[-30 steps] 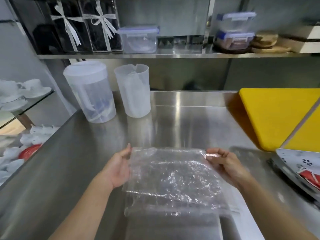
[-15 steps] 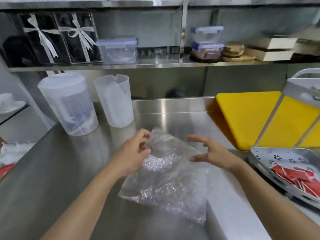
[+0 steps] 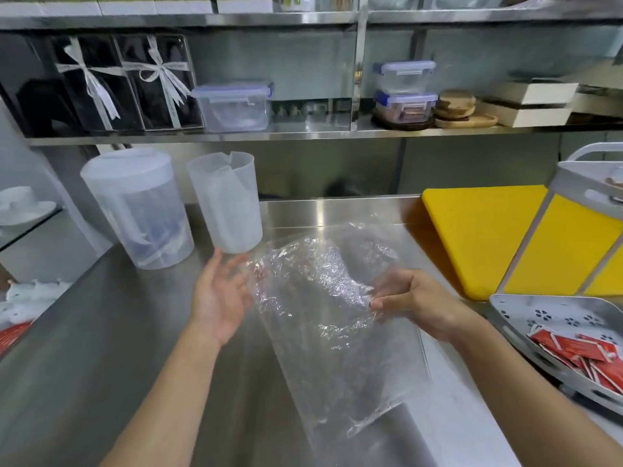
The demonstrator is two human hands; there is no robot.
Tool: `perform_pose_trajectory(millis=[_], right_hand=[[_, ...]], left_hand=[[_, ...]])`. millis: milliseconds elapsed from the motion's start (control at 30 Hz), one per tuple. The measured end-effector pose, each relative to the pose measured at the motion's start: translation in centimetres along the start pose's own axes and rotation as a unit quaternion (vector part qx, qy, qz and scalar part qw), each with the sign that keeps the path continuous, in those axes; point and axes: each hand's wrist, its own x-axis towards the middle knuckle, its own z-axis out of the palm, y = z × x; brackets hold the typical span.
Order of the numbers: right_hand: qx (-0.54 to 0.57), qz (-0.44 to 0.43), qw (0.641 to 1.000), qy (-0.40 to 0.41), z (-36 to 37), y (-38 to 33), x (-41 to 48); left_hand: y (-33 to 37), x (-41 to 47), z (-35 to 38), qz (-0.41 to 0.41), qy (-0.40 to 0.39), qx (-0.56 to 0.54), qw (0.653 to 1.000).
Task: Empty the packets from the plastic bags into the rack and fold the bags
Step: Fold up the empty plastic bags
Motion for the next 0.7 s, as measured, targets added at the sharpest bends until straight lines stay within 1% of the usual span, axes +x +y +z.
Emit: perform_pose_trajectory(millis=[67, 133, 167, 233, 267, 333, 400, 433, 467, 500, 567, 633, 700], right_hand=[[0.072, 0.022, 0.997, -0.007, 0.0, 0.4, 0.3], [0.114, 0.046, 0.992, -0.013, 0.1, 0.9, 0.5], [0.12, 0.057, 0.991, -0.011, 0.1, 1.2, 0.6], [0.127, 0.079, 0.989, 0.013, 0.2, 1.9, 0.7], [0.136, 0.089, 0.986, 0.036, 0.2, 2.4, 0.8], [0.154, 0.108, 0.979, 0.079, 0.1, 3.2, 0.8], [0.158, 0.117, 0.975, 0.109, 0.2, 3.8, 0.9], [0.16, 0.118, 0.974, 0.11, 0.2, 4.0, 0.9], [0.163, 0.122, 0.973, 0.107, 0.3, 4.0, 0.8], [0.162, 0.121, 0.975, 0.097, 0.3, 4.1, 0.7], [0.148, 0.129, 0.979, 0.061, 0.2, 4.2, 0.3], [0.113, 0.15, 0.981, 0.037, 0.0, 4.3, -0.3], [0.105, 0.163, 0.98, 0.034, -0.3, 4.7, -0.7]], left_hand=[[-2.7, -1.3, 0.2, -0.099, -0.01, 0.0, 0.995], [-5.1, -2.4, 0.7, -0.169, -0.046, 0.002, 0.985], [-5.7, -2.8, 1.2, -0.194, -0.056, 0.005, 0.979], [-5.7, -3.4, 1.9, -0.219, -0.054, -0.003, 0.974], [-5.6, -3.5, 2.1, -0.223, -0.06, -0.005, 0.973], [-5.9, -3.4, 2.1, -0.236, -0.074, 0.047, 0.968], [-6.6, -3.4, 2.2, -0.232, -0.085, 0.161, 0.956], [-6.9, -3.3, 2.2, -0.218, -0.061, 0.216, 0.95], [-7.2, -2.9, 2.2, -0.199, -0.021, 0.251, 0.947], [-7.7, -2.6, 2.0, -0.191, 0.013, 0.25, 0.949], [-7.9, -2.4, 2.0, -0.18, 0.046, 0.225, 0.956], [-7.7, -2.3, 1.6, -0.166, 0.061, 0.226, 0.958], [-7.5, -2.2, 1.1, -0.162, 0.063, 0.229, 0.958]])
